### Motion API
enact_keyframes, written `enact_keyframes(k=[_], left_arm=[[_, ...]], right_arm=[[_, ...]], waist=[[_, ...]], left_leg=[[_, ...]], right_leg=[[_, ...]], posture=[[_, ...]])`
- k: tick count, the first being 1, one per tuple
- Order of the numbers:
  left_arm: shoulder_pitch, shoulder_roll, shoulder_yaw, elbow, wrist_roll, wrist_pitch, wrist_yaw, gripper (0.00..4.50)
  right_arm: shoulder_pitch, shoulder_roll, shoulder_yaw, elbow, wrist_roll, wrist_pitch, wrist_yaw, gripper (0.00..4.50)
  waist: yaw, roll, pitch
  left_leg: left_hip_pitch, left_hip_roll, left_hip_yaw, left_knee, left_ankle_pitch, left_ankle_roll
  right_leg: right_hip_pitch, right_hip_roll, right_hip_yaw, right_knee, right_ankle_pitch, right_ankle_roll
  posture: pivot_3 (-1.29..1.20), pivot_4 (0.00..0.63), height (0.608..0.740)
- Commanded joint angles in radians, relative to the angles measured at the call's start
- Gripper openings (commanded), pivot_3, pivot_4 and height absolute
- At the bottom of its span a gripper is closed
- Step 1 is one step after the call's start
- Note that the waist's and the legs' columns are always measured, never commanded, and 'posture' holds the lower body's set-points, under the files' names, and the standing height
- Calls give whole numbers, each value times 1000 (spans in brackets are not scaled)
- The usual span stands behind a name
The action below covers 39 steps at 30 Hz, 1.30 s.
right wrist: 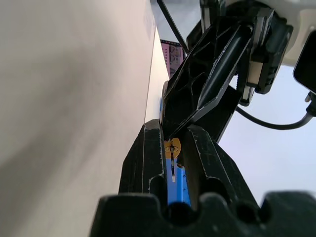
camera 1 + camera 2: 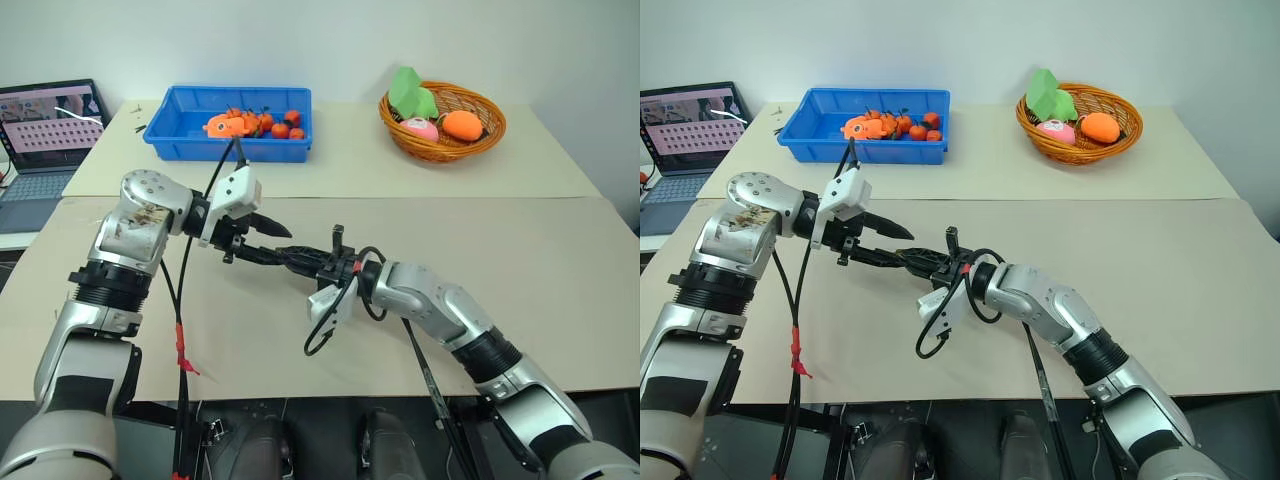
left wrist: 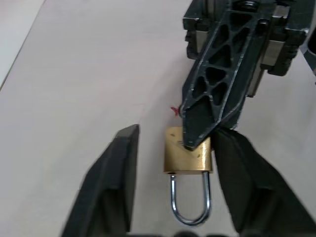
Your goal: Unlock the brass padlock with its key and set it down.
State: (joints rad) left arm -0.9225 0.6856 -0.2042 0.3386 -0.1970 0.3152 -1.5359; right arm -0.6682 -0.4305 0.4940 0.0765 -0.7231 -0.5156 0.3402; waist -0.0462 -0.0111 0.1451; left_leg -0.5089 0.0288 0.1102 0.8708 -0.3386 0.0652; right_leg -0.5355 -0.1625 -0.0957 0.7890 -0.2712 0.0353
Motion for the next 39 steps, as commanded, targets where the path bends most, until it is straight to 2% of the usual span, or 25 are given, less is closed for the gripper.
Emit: enact_keyframes(k=[1, 2, 8, 14, 18, 21, 26, 31, 34, 39], left_arm=[[5, 11, 25, -41, -17, -10, 8, 3935], [6, 18, 33, -50, -30, 11, 2, 4326], [-17, 77, 83, 19, -50, 53, 5, 4326], [-83, 101, 147, 231, -54, 117, 66, 4326], [-25, 89, 175, 266, -81, 210, 90, 4326], [23, 71, 206, 240, -115, 281, 119, 3679], [94, -16, 310, 114, -275, 524, 209, 1732], [110, -142, 468, 34, -461, 813, 389, 63], [145, -186, 517, -56, -556, 946, 452, 63], [197, -194, 531, -129, -621, 1009, 504, 63]], right_arm=[[-20, 10, -26, -14, 16, 5, -4, 227], [-21, 11, -26, -12, 15, 6, -4, 227], [-22, 12, -32, -5, 5, 7, -11, 227], [-22, -14, -50, -45, -49, 4, -51, 227], [-14, -24, -79, -102, -63, 18, -77, 227], [-4, -31, -103, -141, -68, 32, -85, 227], [8, -36, -137, -229, -95, 32, -112, 227], [43, -33, -120, -240, -121, 23, -124, 227], [51, -30, -117, -230, -127, 20, -127, 227], [53, -26, -115, -211, -132, 15, -128, 227]], waist=[[0, 0, 0], [0, 0, 0], [-3, 0, 0], [-1, 0, 0], [-1, 0, 0], [-1, 0, 0], [1, 0, 0], [1, 0, 0], [-4, 0, 0], [-14, 0, 0]], left_leg=[[0, 0, 0, 0, 0, 0], [0, 0, 0, 0, 0, 0], [0, 0, 0, 0, 0, 0], [0, 0, 0, 0, 0, 0], [-1, 0, 0, 0, 0, 0], [0, 0, 0, 0, 0, 0], [0, 0, 0, 0, 0, -1], [1, 0, -1, 0, 0, -1], [4, 0, -1, 0, 1, -1], [9, 1, 0, -1, 1, -2]], right_leg=[[0, 0, 0, 0, 0, 0], [0, 0, 0, 0, 0, 0], [-1, 0, 0, 0, 0, 0], [0, 0, 0, 0, 0, 0], [-1, 0, 0, 0, 0, 0], [-1, 0, 0, 0, 0, 0], [-1, 0, 0, 0, 0, 0], [2, 0, 0, 0, 0, 0], [4, 0, 0, 0, 0, 0], [7, 0, 1, 1, 0, 0]], posture=[[0, 150, 664], [0, 150, 664], [0, 150, 664], [0, 150, 664], [0, 150, 664], [0, 150, 664], [0, 150, 664], [0, 150, 664], [0, 150, 664], [0, 150, 664]])
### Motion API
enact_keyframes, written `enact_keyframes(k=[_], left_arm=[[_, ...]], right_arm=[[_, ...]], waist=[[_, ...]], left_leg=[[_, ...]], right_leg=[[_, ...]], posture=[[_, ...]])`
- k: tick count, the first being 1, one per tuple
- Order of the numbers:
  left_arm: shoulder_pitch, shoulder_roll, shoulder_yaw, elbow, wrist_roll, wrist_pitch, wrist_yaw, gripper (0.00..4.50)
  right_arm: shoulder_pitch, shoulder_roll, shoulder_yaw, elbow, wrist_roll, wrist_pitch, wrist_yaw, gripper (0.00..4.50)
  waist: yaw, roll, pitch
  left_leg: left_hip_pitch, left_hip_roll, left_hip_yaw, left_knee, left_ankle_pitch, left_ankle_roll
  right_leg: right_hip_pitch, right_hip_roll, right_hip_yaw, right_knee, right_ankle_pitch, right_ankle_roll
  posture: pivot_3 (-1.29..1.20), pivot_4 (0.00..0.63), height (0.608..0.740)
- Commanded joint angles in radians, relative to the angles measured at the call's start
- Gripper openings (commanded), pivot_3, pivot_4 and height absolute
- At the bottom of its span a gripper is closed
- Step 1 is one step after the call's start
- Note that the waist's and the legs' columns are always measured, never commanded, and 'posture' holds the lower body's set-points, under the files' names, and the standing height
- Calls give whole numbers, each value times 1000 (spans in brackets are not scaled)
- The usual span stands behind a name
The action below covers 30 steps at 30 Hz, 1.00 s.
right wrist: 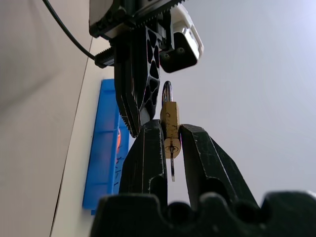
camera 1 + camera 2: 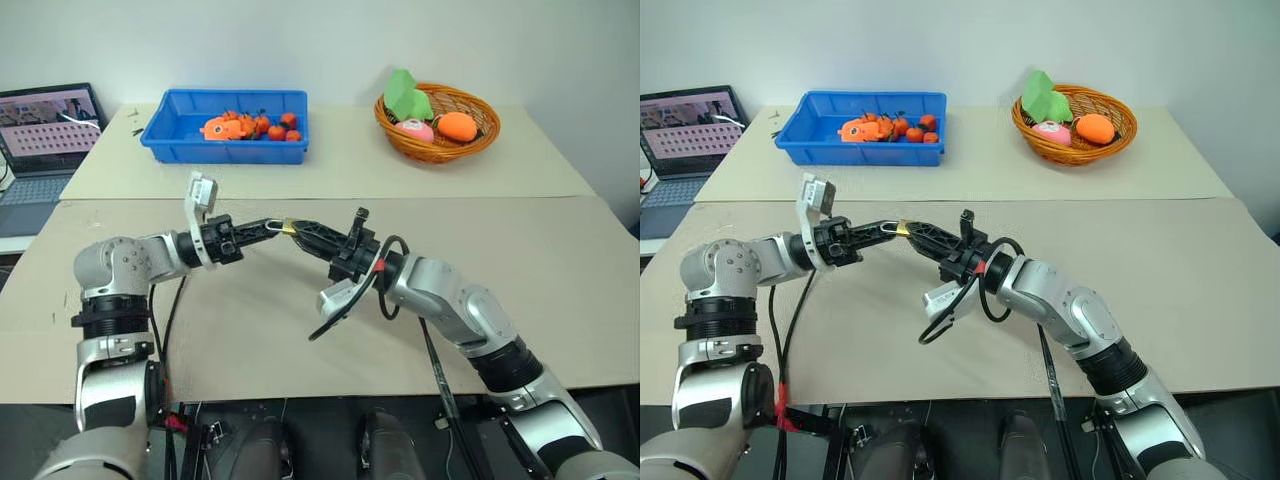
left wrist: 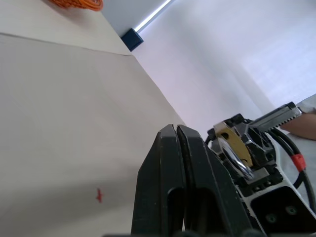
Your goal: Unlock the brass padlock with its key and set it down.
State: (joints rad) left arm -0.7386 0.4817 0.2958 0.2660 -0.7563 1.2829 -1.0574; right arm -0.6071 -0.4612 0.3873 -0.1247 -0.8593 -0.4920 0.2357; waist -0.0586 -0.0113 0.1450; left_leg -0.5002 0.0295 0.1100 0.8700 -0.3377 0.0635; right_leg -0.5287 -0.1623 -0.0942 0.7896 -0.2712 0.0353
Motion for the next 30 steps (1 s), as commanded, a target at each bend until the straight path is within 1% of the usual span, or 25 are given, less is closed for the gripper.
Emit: enact_keyframes(k=[1, 4, 8, 13, 15, 18, 21, 25, 30], left_arm=[[18, 15, 30, -65, -66, 41, 33, 63], [26, 38, 22, -75, -65, 18, 44, 63], [-21, 40, 33, -4, 0, -95, 121, 63], [-58, 54, -9, -23, 24, -185, 123, 63], [-65, 64, -32, -49, 10, -184, 92, 63], [-42, 107, -109, -155, -16, -164, 7, 63], [-31, 141, -148, -193, -22, -169, -37, 63], [-28, 188, -181, -190, -9, -180, -85, 63], [-39, 201, -192, -142, 15, -214, -99, 63]], right_arm=[[-9, 4, -8, -7, 4, -10, -24, 227], [-9, 3, -8, 1, 5, -15, -23, 227], [-7, 4, -7, 9, 13, -18, -20, 227], [-8, 5, -5, 22, 17, -21, -16, 227], [-6, 6, -5, 24, 18, -19, -12, 227], [-6, 6, -4, 28, 17, -18, -10, 227], [-5, 7, -4, 30, 18, -16, -9, 227], [-2, 11, -5, 28, 19, -11, -8, 227], [-3, 15, -5, 31, 18, -8, -10, 227]], waist=[[-1, 0, 0], [0, 0, 0], [2, 0, 0], [8, 0, 0], [10, 0, 0], [10, 0, 0], [12, 0, 0], [11, 0, 0], [13, 0, 0]], left_leg=[[0, 0, 0, 0, 0, 0], [1, 0, 0, 0, 0, 0], [1, 0, 0, -1, 0, -1], [0, -1, 0, 0, 0, 0], [0, -1, 0, 0, 0, -1], [0, -1, 0, 0, 0, -1], [0, 0, 0, 0, 0, -1], [0, 0, 0, 0, 0, -1], [0, 0, 0, 0, 0, -1]], right_leg=[[0, 0, 0, 0, 0, 0], [0, 0, 0, 0, 0, 0], [0, 0, 0, 0, 0, 0], [0, -1, 0, 0, 0, -1], [0, 0, 0, 0, 0, -1], [0, 0, 0, -1, 0, -1], [0, 0, 0, -1, 0, -1], [0, 0, 0, 0, 0, -1], [0, 0, 0, -1, 0, -1]], posture=[[0, 150, 664], [0, 150, 664], [0, 150, 664], [0, 150, 664], [0, 150, 664], [0, 150, 664], [0, 150, 664], [0, 150, 664], [0, 150, 664]])
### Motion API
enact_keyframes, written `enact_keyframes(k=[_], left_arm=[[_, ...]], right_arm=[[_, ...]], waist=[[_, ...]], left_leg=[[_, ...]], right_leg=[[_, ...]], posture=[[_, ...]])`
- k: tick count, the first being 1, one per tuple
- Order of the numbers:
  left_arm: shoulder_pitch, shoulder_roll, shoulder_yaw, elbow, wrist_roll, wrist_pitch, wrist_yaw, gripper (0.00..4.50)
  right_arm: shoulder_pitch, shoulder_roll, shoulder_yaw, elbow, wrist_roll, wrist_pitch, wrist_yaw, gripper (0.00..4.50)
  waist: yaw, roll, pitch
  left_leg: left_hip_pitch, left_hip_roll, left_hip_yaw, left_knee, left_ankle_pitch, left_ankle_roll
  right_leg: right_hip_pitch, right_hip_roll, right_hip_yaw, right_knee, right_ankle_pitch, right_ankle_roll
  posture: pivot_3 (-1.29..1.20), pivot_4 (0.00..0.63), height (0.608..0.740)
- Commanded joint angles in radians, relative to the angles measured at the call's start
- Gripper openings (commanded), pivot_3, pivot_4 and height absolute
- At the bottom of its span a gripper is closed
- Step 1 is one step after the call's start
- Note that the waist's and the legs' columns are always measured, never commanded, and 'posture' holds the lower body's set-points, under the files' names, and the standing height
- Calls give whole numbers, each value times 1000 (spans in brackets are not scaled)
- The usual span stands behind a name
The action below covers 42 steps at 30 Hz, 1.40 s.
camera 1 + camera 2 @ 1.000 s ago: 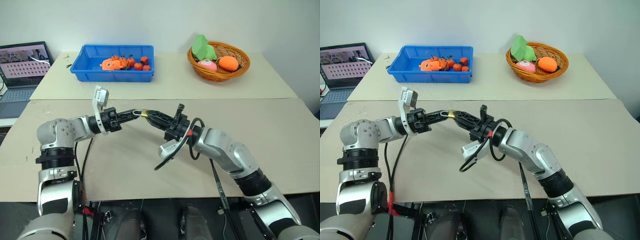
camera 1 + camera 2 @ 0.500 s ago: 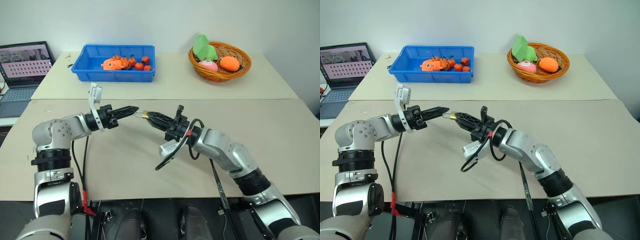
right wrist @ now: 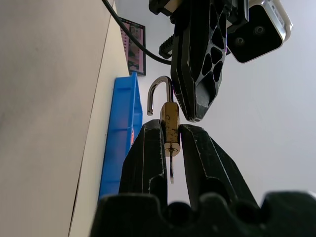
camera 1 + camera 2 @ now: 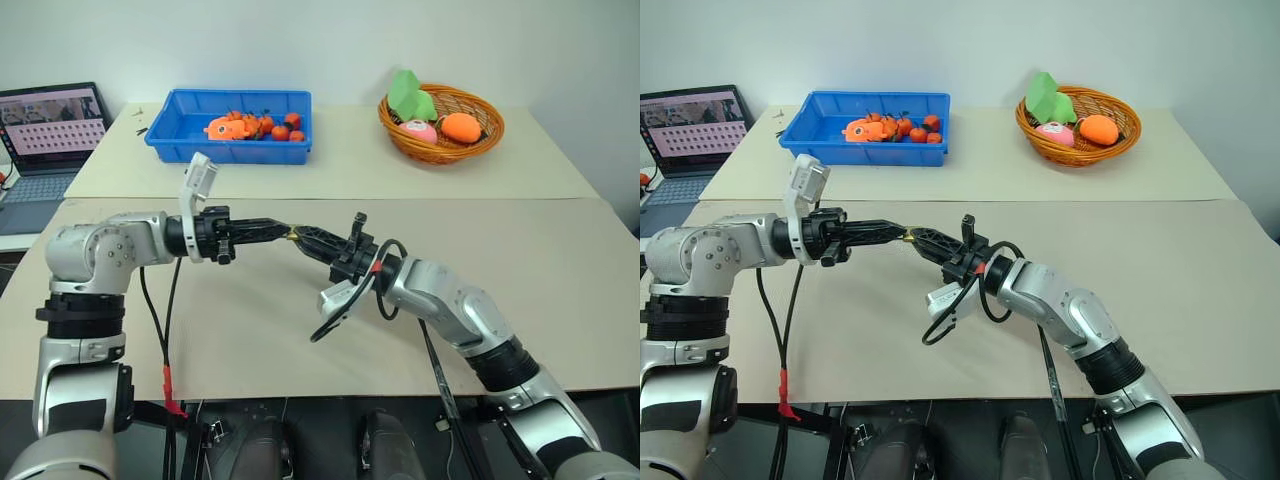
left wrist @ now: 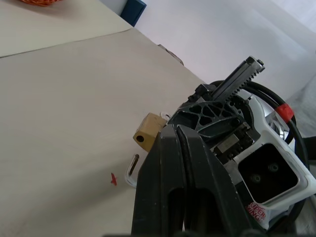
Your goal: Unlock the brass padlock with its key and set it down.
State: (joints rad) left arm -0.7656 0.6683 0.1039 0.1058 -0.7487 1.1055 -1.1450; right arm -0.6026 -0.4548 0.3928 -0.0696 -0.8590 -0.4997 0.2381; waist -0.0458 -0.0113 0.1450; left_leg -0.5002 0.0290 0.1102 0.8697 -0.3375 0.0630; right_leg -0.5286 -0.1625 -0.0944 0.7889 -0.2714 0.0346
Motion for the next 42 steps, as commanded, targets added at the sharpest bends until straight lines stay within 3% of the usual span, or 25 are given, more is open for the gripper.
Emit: enact_keyframes(k=[1, 11, 24, 42], left_arm=[[-14, 12, 1, 23, 10, -46, -8, 63], [-49, -57, -58, 34, 85, -170, 46, 63], [-152, 61, -144, 286, 263, -369, -127, 63], [-154, 50, -172, 245, 287, -366, -207, 63]], right_arm=[[-7, 9, -10, -26, 18, 1, -13, 227], [-3, 20, -11, -32, 16, 13, -9, 227], [-4, 24, -16, -30, 9, 31, -14, 227], [-23, 25, -11, -14, 14, 32, -26, 227]], waist=[[0, 0, 0], [1, 0, 0], [0, 0, 0], [0, 0, 0]], left_leg=[[0, 0, 0, 0, 0, 0], [0, 0, 0, 0, 0, 0], [-2, 0, 0, 0, 0, 0], [-4, 0, 0, 0, 0, 0]], right_leg=[[0, 0, 0, 0, 0, 0], [0, 0, 0, 0, 0, 0], [-2, 1, 0, 0, 0, 0], [-3, 0, -1, 0, 0, 0]], posture=[[0, 150, 664], [0, 150, 664], [0, 150, 664], [0, 150, 664]])
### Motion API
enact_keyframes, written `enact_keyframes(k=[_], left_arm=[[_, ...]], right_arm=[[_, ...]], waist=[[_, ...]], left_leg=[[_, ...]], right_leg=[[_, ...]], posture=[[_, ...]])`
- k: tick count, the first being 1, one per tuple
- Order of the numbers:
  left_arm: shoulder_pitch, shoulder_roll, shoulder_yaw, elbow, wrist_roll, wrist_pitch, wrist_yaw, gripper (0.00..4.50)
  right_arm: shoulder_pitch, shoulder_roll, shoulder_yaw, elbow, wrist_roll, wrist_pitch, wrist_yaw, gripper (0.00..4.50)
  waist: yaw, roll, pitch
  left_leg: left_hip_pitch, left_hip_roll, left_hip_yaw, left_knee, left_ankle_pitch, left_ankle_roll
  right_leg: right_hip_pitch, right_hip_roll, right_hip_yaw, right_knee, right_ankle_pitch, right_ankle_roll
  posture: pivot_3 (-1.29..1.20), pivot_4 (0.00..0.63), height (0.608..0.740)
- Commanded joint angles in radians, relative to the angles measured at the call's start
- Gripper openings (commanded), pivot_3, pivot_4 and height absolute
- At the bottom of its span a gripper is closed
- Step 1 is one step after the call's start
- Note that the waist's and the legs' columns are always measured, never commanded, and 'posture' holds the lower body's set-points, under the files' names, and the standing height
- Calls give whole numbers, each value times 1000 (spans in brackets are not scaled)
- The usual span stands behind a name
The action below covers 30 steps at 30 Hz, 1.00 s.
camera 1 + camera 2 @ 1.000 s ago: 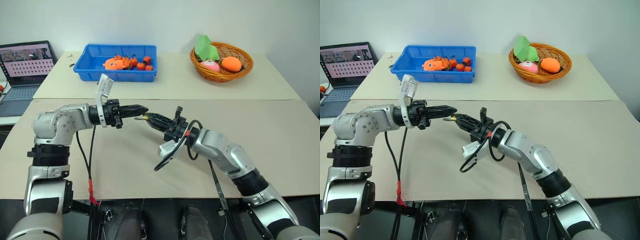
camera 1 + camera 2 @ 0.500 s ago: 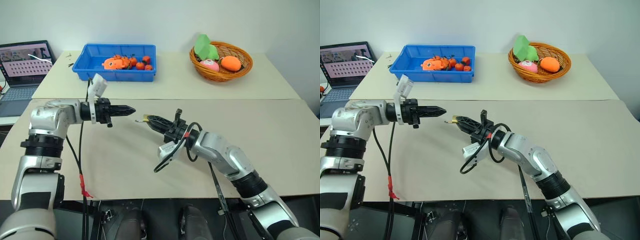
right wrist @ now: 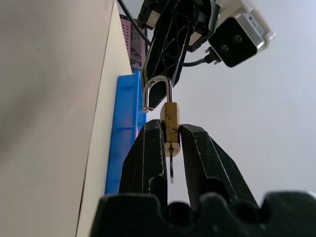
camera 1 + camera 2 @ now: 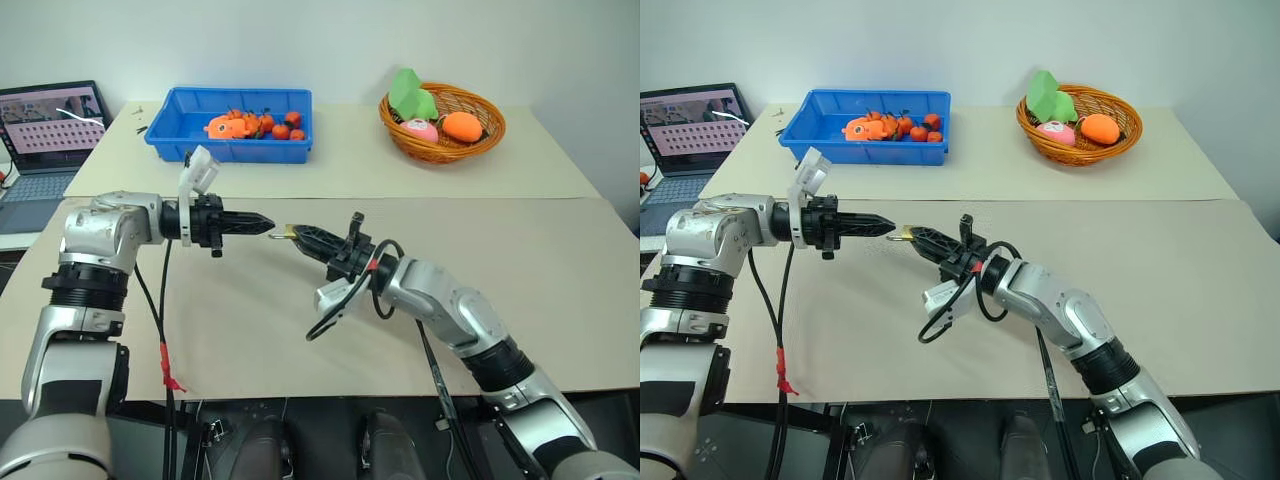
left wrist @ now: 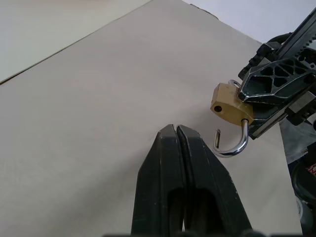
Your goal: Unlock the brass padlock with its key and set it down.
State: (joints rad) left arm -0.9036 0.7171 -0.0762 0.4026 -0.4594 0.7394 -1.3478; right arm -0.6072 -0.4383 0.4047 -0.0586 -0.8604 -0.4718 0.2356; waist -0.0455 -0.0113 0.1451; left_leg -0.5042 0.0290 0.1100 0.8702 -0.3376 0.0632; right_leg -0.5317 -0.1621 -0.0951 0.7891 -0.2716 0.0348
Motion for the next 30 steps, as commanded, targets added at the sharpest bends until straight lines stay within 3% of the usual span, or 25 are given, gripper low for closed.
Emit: enact_keyframes(k=[1, 30], left_arm=[[-13, -4, 7, -58, -4, 3, -2, 63], [6, -11, 26, -127, -22, 62, 23, 63]], right_arm=[[-20, 10, -23, -24, 17, 6, -22, 227], [-34, 22, -49, 28, 51, 42, -29, 227]], waist=[[0, 0, 0], [0, 0, 0]], left_leg=[[0, 0, 0, 0, 0, 0], [0, 0, 0, 0, 0, 0]], right_leg=[[0, 0, 0, 0, 0, 0], [0, 0, 0, 0, 0, 0]], posture=[[0, 150, 664], [0, 150, 664]])
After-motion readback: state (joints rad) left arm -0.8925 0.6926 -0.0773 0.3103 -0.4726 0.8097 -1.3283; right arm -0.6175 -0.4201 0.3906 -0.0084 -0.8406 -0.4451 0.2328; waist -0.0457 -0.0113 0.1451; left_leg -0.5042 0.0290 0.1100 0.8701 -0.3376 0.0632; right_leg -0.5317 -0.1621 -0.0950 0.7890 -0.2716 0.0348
